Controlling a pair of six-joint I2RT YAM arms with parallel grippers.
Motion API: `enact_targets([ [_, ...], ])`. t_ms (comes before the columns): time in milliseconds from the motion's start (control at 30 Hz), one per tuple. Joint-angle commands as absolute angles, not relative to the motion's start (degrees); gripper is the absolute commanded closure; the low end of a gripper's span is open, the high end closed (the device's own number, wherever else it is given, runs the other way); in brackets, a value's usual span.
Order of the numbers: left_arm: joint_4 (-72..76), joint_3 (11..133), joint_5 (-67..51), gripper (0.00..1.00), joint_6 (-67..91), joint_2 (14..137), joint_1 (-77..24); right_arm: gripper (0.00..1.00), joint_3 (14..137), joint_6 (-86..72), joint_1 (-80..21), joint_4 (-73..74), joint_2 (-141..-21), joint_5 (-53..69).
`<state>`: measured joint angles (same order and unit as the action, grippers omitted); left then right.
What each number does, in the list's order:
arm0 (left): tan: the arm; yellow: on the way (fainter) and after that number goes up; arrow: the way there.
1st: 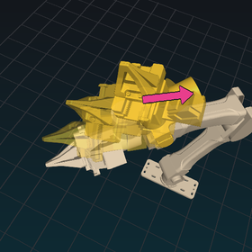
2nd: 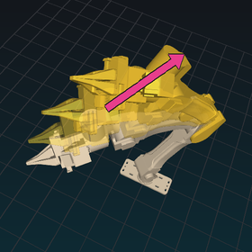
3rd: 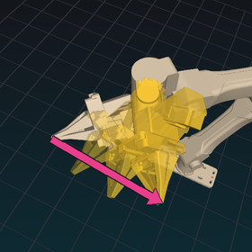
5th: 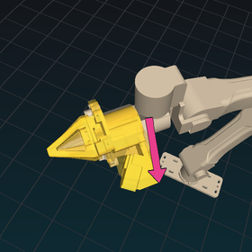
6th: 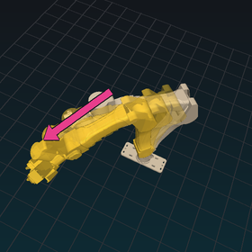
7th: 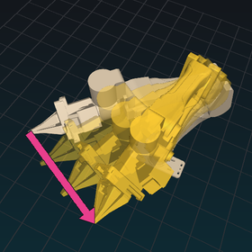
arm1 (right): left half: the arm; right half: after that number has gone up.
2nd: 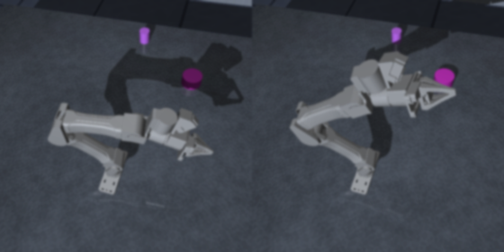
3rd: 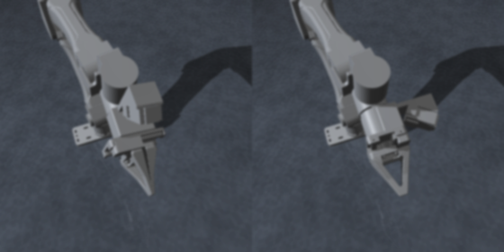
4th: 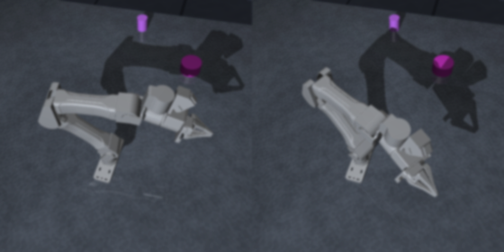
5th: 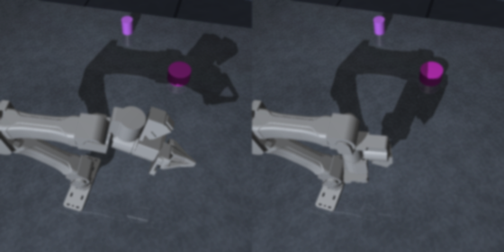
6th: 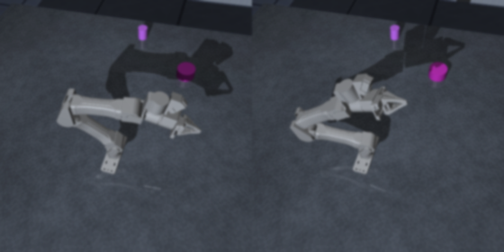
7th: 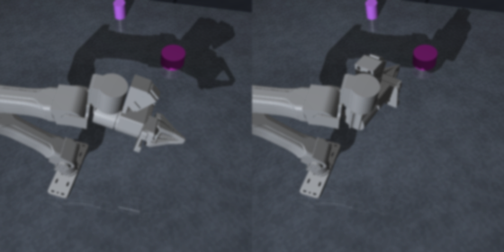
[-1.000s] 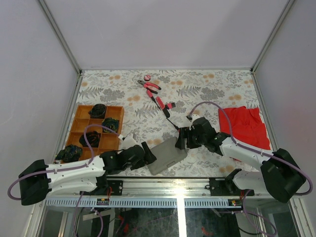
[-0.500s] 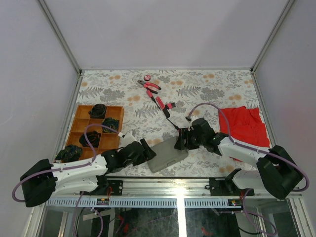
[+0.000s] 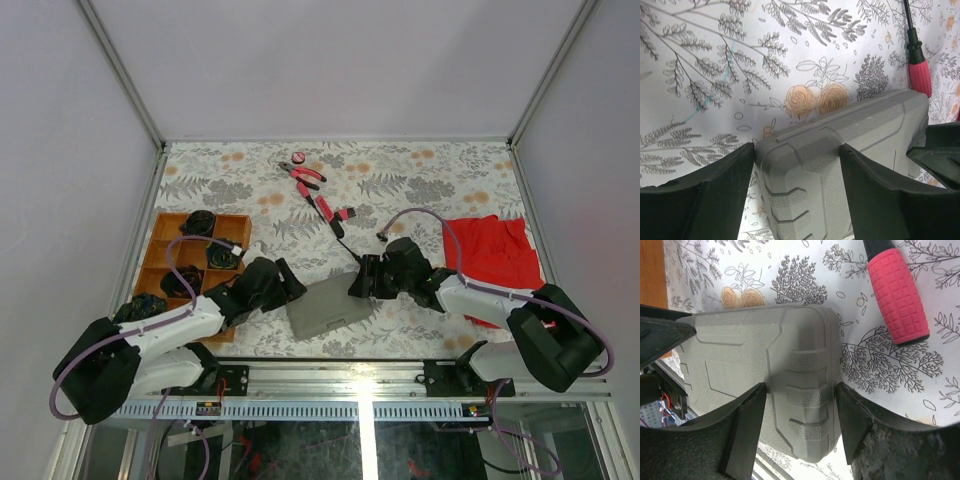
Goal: Sort the tools into containers
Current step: Adjust the storage box at the center of the board.
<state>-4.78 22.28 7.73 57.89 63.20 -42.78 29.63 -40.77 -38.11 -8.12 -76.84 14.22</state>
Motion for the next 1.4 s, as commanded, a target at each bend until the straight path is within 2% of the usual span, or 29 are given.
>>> enact_targets([
  [0, -3.1, 23.9, 5.4, 0.33, 52.6, 66.1, -40.8, 0.36, 31.3, -44.3, -38.1, -14.9, -78.2, 15.0],
  [200, -4.1, 25.4, 5.4, 0.29, 51.0, 66.6, -38.3, 0.36, 32.7, -43.8, -38.1, -15.0, -79.1, 12.7],
  [433, -8.1, 26.2, 6.6, 0.2, 49.3, 64.7, -36.9, 0.24, 35.1, -35.8, -38.0, -7.4, -75.8, 7.2],
  [600, -12.4, 26.7, 5.4, 0.16, 49.4, 62.2, -36.9, 0.24, 34.9, -33.8, -38.1, -6.0, -74.7, 8.4],
  [700, -15.2, 25.9, 3.9, 0.09, 52.5, 59.0, -36.8, 0.24, 33.9, -33.5, -38.1, -6.1, -74.5, 9.8],
  [900, -15.5, 20.7, 2.1, 0.02, 61.5, 49.9, -41.2, 0.24, 30.5, -33.8, -38.1, -9.2, -74.2, 13.3],
  [1033, -12.4, 19.4, 3.0, 0.04, 63.5, 50.9, -44.7, 0.25, 28.9, -34.1, -38.1, -10.7, -73.9, 14.6],
  [1367, -5.5, 21.8, 3.9, 0.21, 59.6, 58.0, -45.2, 0.32, 28.0, -38.0, -38.0, -11.9, -74.0, 13.8],
])
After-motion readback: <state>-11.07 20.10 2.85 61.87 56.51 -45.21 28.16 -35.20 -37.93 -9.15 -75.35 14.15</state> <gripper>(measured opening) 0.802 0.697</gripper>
